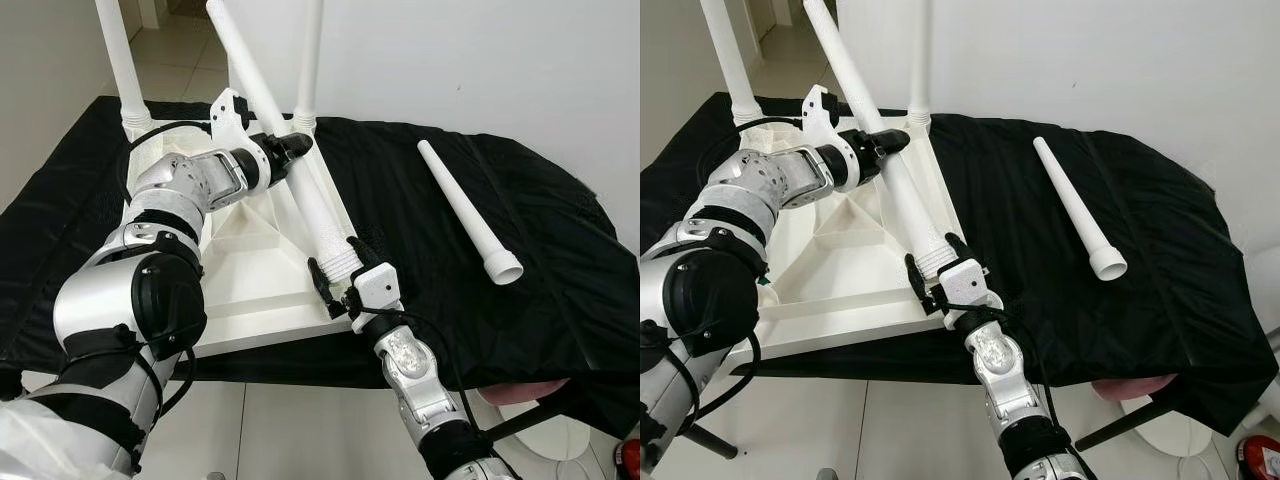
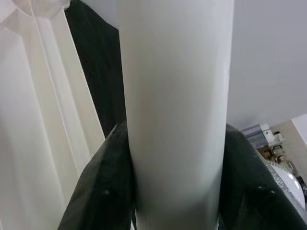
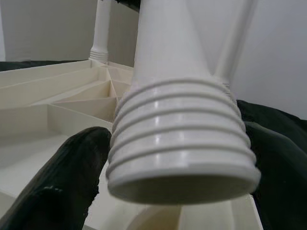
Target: Building children table
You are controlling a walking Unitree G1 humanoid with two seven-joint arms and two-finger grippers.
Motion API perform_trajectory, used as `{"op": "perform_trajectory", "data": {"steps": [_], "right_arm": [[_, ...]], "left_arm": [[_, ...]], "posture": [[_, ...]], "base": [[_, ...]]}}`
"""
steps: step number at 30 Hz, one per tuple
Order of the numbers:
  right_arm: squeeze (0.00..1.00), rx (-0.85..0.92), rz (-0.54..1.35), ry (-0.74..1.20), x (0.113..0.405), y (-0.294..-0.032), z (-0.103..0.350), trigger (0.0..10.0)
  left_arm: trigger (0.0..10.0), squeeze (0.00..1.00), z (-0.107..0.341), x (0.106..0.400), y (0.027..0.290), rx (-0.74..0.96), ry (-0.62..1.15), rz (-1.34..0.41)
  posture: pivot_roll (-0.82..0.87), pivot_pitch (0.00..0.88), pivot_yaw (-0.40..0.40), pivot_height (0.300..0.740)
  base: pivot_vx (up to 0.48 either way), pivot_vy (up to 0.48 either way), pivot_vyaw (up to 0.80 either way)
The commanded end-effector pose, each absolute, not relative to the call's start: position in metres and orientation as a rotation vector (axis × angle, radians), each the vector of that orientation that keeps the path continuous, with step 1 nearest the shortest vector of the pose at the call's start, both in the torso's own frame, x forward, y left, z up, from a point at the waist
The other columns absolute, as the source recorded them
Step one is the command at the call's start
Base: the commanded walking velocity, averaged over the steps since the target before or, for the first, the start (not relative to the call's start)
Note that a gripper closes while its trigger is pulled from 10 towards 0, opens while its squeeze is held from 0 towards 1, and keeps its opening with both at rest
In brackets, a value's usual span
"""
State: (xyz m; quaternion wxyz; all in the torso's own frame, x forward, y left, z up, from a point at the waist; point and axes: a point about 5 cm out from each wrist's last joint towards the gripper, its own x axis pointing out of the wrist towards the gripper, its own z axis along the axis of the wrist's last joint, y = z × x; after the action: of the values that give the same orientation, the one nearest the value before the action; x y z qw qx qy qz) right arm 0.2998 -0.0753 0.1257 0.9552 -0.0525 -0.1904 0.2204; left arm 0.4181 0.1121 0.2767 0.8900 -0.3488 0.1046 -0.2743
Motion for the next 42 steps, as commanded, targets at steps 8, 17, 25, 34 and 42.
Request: {"op": "perform_trajectory", "data": {"steps": [8,17,25,34,42], "right_arm": [[1.0,-0.021,0.402,-0.339,0.303,-0.081,0.125,10.0],[0.0,-0.03,0.34,-0.203,0.321,-0.092,0.133,10.0],[0.0,-0.076,0.363,-0.22,0.326,-0.099,0.148,10.0],[0.0,-0.143,0.433,-0.27,0.331,-0.1,0.169,10.0],[0.0,-0.189,0.521,-0.249,0.331,-0.09,0.183,10.0]], "left_arm": [[10.0,0.0,0.31,0.421,0.121,-0.743,0.072,-0.551],[10.0,0.0,0.341,0.418,0.131,-0.487,-0.167,-0.491],[10.0,0.0,0.339,0.415,0.127,-0.408,-0.22,-0.464],[10.0,0.0,0.327,0.405,0.107,-0.301,-0.277,-0.465],[10.0,0.0,0.313,0.382,0.077,-0.169,-0.362,-0.539]], "posture": [[0.02,0.0,-0.081,0.74],[0.03,0.0,-0.091,0.74],[0.04,0.0,-0.104,0.74],[0.05,0.0,-0.115,0.74],[0.05,0.0,-0.121,0.74]], "base": [[0.0,0.0,0.0],[0.0,0.0,0.0],[0.0,0.0,0.0],[0.0,0.0,0.0],[0.0,0.0,0.0]]}}
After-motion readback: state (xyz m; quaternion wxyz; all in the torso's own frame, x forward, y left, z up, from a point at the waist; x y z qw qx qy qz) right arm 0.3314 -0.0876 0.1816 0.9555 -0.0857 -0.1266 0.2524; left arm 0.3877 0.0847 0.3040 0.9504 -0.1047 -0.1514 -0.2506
